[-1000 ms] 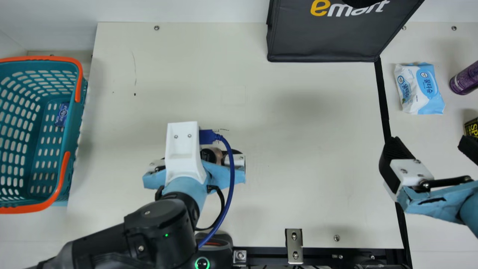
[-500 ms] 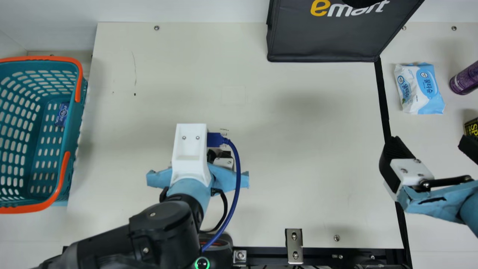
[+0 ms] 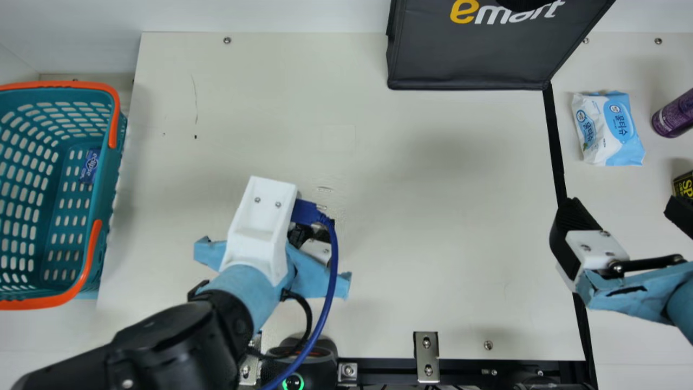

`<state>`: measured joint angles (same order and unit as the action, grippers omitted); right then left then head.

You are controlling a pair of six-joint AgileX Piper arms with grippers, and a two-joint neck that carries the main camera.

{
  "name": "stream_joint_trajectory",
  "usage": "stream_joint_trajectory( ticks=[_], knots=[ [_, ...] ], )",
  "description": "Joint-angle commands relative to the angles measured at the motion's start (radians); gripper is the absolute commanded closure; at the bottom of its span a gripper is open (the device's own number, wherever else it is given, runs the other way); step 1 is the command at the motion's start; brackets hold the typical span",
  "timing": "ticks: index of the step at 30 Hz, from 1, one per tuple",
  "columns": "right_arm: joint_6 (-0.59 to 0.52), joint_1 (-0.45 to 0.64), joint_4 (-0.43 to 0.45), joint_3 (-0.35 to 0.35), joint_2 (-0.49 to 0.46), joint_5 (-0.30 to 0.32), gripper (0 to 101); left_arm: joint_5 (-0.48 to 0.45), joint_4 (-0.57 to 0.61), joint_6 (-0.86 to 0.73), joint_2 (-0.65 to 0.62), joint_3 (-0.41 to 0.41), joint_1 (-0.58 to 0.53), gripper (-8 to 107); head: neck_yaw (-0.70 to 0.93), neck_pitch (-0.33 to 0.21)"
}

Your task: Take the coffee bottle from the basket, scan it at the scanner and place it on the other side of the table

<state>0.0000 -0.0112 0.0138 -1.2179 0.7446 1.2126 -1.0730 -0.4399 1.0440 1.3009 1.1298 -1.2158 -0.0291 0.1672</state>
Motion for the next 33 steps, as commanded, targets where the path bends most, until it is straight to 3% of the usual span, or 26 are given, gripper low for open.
stream_joint_trajectory(
  ticks=[1,9,19,25,33],
  knots=[
    [0.0,0.0,0.0,0.0,0.0,0.0,6,0.022,0.021,-0.125,-0.03,-0.012,0.01,107,0.002,-0.029],
    [0.0,0.0,0.0,0.0,0.0,0.0,6,0.111,0.149,-0.46,-0.139,-0.078,0.087,107,0.002,-0.029],
    [0.0,0.0,0.0,0.0,0.0,0.001,6,0.173,0.434,-0.909,-0.245,-0.122,0.253,107,0.002,-0.029],
    [0.0,0.0,0.0,0.0,0.0,0.0,6,0.153,0.634,-1.197,-0.28,-0.13,0.367,107,0.002,-0.029],
    [0.0,0.0,0.0,0.0,0.0,0.0,6,0.055,0.883,-1.61,-0.284,-0.119,0.533,107,0.002,-0.029]
  ],
)
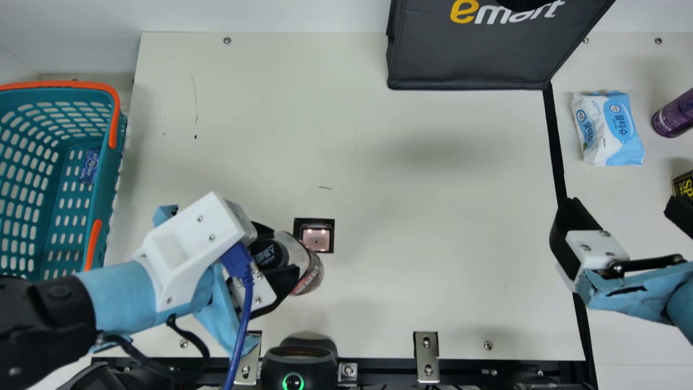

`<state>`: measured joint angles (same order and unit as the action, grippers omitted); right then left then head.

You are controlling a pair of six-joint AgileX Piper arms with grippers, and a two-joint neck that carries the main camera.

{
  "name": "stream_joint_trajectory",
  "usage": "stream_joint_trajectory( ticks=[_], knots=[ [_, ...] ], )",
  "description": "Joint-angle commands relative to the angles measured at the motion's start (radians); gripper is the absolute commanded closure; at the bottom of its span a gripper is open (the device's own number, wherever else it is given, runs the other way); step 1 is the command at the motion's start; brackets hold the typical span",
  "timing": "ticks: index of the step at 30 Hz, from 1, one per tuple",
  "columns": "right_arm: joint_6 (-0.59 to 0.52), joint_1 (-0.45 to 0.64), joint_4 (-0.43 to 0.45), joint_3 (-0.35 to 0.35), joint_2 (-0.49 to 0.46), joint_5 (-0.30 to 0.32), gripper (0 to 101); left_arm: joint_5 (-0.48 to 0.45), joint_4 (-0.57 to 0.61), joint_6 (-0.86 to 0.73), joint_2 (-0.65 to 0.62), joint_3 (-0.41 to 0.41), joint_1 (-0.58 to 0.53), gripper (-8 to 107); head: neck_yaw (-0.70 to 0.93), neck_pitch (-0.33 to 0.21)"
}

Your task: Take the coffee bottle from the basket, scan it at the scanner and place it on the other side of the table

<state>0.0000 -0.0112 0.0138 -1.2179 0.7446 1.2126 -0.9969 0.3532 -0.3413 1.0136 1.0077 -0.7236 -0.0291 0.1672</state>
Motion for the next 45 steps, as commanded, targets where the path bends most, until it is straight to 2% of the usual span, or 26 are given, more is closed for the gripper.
stream_joint_trajectory(
  ticks=[1,13,20,32,45],
  knots=[
    [0.0,0.0,0.0,0.0,0.0,0.0,6,-0.037,0.117,-0.28,0.007,0.006,0.064,107,0.002,-0.029],
    [0.0,0.0,0.0,0.0,0.0,0.0,6,-0.22,0.314,-0.854,0.053,0.037,0.274,107,0.002,-0.029],
    [0.0,0.0,0.0,0.0,0.0,0.0,6,-0.223,0.351,-1.058,0.072,0.006,0.262,107,0.002,-0.029],
    [0.0,0.0,0.0,0.0,0.0,0.0,6,-0.223,0.348,-1.239,0.143,0.004,0.27,107,0.002,-0.029],
    [0.0,0.0,0.0,0.0,0.0,0.0,6,-0.211,0.326,-1.292,0.275,0.037,0.312,107,0.002,-0.029]
  ],
)
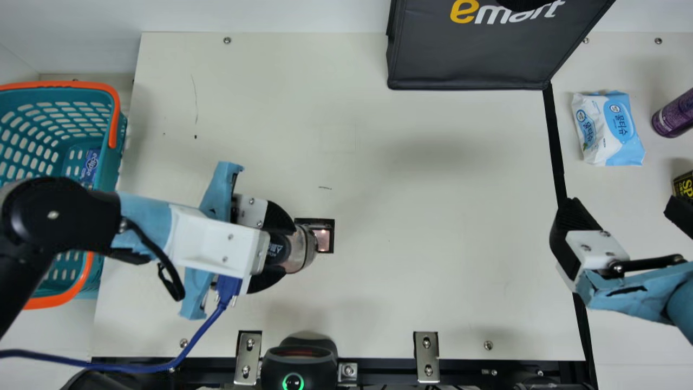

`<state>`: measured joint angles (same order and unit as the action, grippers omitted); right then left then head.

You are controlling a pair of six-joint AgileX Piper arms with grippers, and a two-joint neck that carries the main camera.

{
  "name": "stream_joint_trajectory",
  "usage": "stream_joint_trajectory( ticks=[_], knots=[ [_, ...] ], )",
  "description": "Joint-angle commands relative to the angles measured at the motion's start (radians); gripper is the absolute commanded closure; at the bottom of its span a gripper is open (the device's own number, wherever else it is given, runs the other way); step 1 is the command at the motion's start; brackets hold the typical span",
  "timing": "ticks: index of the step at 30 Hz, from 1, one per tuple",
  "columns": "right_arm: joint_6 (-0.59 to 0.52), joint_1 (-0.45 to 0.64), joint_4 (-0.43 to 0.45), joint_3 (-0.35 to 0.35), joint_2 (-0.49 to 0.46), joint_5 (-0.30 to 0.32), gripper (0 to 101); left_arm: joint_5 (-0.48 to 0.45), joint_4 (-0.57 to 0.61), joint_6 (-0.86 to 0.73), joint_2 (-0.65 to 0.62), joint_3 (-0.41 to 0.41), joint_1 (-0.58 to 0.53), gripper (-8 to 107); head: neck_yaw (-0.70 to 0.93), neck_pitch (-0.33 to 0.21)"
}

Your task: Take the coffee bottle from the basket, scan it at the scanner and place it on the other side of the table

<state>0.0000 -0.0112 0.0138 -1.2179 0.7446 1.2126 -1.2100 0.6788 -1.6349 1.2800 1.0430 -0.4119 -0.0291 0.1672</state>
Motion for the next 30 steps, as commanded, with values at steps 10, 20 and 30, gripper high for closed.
stream_joint_trajectory(
  ticks=[10,20,30],
  knots=[
    [0.0,0.0,0.0,0.0,0.0,0.0,6,0.037,0.003,0.025,0.092,0.001,-0.013,107,0.002,-0.029],
    [0.0,0.0,0.0,0.0,0.0,0.0,6,0.068,0.003,0.084,0.145,0.011,-0.02,77,0.002,-0.029],
    [0.0,0.0,0.0,0.0,0.0,0.0,6,0.096,0.005,0.157,0.174,0.02,-0.029,43,0.002,-0.029]
  ],
)
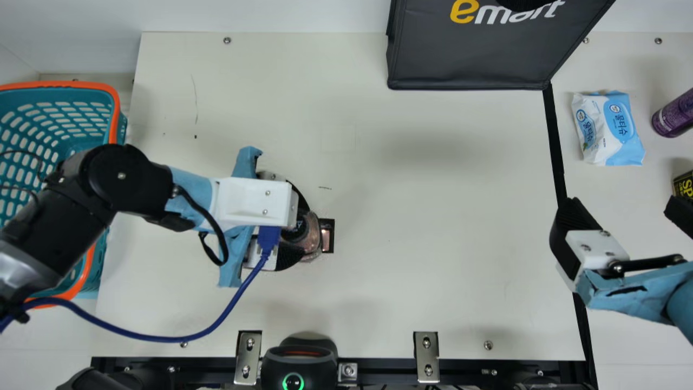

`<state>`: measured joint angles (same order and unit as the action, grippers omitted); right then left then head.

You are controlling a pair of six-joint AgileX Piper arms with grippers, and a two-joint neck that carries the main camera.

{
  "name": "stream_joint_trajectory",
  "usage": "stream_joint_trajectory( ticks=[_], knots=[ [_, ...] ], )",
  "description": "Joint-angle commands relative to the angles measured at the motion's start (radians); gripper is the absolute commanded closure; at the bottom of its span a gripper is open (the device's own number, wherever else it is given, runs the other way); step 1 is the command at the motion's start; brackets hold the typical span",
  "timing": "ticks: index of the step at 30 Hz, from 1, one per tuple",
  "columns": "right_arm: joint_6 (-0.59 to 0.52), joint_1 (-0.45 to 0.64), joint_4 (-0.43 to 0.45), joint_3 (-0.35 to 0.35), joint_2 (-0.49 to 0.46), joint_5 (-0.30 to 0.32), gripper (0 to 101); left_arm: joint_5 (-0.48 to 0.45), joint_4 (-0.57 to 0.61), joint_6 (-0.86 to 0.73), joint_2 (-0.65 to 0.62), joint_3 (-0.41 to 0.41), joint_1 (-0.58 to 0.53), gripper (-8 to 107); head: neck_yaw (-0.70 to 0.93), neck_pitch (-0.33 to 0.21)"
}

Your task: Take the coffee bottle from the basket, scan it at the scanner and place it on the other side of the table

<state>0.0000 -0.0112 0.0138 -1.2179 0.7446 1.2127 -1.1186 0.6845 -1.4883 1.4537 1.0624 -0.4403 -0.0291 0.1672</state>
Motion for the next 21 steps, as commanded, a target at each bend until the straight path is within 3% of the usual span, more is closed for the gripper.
stream_joint_trajectory(
  ticks=[1,10,21],
  knots=[
    [0.0,0.0,0.0,0.0,0.0,0.0,6,0.009,-0.001,0.021,0.003,0.001,-0.001,40,0.002,-0.029],
    [0.0,0.0,0.0,0.0,0.0,0.0,6,0.056,-0.071,0.309,-0.021,0.001,-0.004,10,0.002,-0.029],
    [0.0,0.0,0.0,0.0,0.0,0.0,6,-0.033,-0.183,0.762,-0.158,-0.007,0.027,9,0.002,-0.029]
  ],
)
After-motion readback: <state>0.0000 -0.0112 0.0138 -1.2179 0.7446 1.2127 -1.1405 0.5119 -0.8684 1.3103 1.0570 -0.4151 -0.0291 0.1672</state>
